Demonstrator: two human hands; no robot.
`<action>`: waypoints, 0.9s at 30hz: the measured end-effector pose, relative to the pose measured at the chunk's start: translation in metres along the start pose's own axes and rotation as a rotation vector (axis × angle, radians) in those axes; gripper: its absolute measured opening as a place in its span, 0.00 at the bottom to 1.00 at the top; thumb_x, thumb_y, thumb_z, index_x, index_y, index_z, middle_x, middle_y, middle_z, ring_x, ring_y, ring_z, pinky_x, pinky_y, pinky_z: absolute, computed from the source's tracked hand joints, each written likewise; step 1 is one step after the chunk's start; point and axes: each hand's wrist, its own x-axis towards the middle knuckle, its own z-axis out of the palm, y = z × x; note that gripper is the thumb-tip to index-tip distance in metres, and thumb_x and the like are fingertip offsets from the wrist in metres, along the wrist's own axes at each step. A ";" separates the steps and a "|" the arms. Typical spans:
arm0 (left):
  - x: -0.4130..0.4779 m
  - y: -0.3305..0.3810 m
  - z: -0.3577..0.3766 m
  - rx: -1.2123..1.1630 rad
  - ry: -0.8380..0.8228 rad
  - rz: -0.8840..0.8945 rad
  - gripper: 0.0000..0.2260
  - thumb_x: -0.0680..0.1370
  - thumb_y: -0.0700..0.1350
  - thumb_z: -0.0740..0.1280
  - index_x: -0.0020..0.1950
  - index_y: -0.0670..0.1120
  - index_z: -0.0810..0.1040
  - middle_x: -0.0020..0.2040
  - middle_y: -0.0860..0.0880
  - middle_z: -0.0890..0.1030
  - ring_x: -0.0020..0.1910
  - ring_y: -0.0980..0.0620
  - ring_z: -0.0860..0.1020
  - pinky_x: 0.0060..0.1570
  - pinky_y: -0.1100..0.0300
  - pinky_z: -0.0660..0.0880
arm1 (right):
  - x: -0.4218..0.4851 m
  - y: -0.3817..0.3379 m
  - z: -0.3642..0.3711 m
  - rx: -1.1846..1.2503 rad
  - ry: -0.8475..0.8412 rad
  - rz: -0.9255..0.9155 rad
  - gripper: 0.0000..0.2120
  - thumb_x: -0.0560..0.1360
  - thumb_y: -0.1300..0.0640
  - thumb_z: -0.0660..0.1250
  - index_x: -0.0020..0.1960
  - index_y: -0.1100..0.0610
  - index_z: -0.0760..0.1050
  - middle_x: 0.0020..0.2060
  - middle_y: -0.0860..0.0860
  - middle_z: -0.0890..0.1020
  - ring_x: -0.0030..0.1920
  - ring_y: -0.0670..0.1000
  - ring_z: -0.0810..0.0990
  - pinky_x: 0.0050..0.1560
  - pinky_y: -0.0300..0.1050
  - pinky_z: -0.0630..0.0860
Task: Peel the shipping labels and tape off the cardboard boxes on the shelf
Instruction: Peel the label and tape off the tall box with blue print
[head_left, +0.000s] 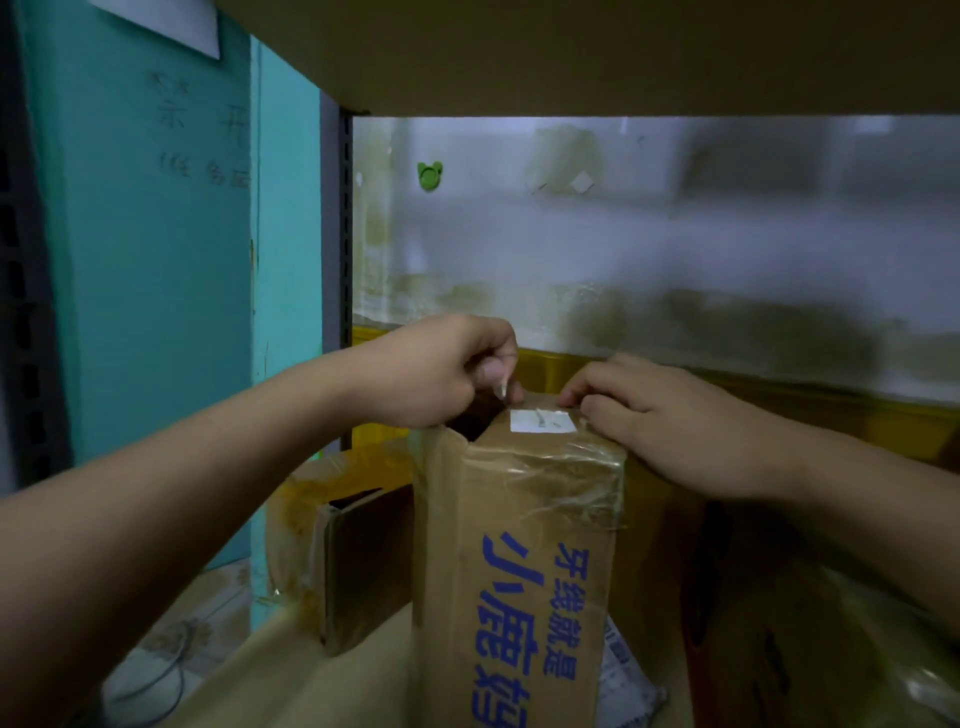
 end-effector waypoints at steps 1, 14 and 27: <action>-0.002 0.000 0.000 -0.020 -0.003 0.009 0.10 0.82 0.39 0.62 0.43 0.51 0.74 0.48 0.57 0.84 0.52 0.62 0.80 0.58 0.52 0.78 | -0.001 -0.001 -0.001 -0.003 0.008 -0.002 0.12 0.82 0.51 0.55 0.59 0.45 0.74 0.53 0.46 0.73 0.55 0.43 0.72 0.47 0.26 0.63; -0.014 0.007 0.001 0.063 0.146 -0.075 0.10 0.76 0.51 0.72 0.36 0.51 0.79 0.30 0.57 0.80 0.30 0.63 0.76 0.31 0.69 0.71 | 0.002 -0.002 0.000 -0.017 0.029 -0.017 0.12 0.81 0.52 0.56 0.59 0.46 0.76 0.55 0.47 0.75 0.55 0.43 0.72 0.47 0.33 0.64; -0.015 0.008 0.000 0.041 0.203 0.026 0.06 0.74 0.49 0.74 0.38 0.52 0.80 0.37 0.54 0.83 0.38 0.57 0.80 0.42 0.54 0.79 | 0.001 0.001 -0.001 -0.027 0.053 -0.030 0.13 0.81 0.52 0.56 0.60 0.47 0.76 0.54 0.47 0.75 0.53 0.43 0.71 0.45 0.20 0.60</action>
